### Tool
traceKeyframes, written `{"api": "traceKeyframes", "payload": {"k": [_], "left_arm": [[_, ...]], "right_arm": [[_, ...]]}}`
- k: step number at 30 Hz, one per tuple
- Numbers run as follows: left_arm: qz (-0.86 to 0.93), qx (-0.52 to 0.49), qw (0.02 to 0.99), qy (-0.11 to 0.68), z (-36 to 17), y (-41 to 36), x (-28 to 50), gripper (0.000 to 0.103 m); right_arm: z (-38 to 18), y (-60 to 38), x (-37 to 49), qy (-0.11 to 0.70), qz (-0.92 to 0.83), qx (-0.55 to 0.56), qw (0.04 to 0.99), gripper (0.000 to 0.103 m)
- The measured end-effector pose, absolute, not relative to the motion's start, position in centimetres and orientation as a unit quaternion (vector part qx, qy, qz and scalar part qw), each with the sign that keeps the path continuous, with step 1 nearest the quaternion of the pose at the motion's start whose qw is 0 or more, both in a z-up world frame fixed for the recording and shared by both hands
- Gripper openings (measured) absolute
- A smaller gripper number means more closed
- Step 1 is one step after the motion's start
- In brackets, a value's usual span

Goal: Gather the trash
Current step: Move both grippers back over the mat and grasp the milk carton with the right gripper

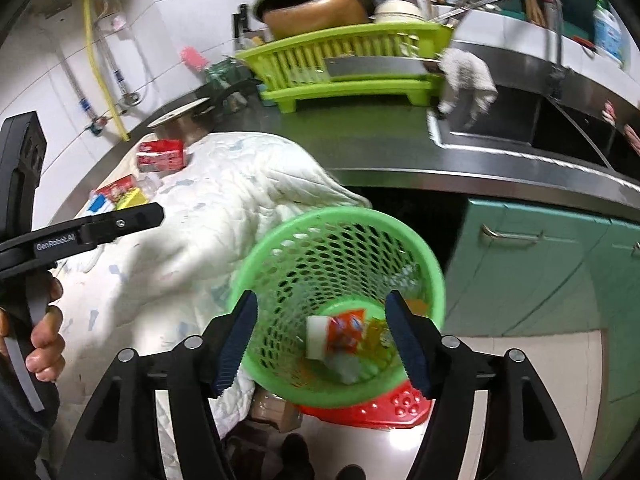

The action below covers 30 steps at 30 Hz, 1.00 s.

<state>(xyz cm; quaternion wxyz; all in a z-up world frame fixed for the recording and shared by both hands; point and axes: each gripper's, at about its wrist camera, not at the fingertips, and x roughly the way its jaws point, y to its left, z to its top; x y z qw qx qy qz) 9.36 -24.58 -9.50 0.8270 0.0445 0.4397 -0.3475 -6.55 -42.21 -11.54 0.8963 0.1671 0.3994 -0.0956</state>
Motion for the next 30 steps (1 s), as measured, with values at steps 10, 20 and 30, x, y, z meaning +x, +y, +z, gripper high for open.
{"api": "traceKeyframes", "payload": {"k": [10, 20, 30], "left_arm": [[-0.237, 0.002, 0.875, 0.421, -7.5, -13.2, 10.9, 0.059], [-0.122, -0.052, 0.901, 0.414, -7.5, -1.3, 12.2, 0.061], [-0.058, -0.082, 0.902, 0.420, -8.8, 5.1, 12.7, 0.062]], "right_arm": [[-9.7, -35.7, -0.4, 0.397, 0.009, 0.118, 0.910, 0.065], [-8.4, -27.1, 7.0, 0.394, 0.133, 0.057, 0.908, 0.065], [-7.4, -19.1, 13.9, 0.382, 0.228, -0.036, 0.895, 0.079]]}}
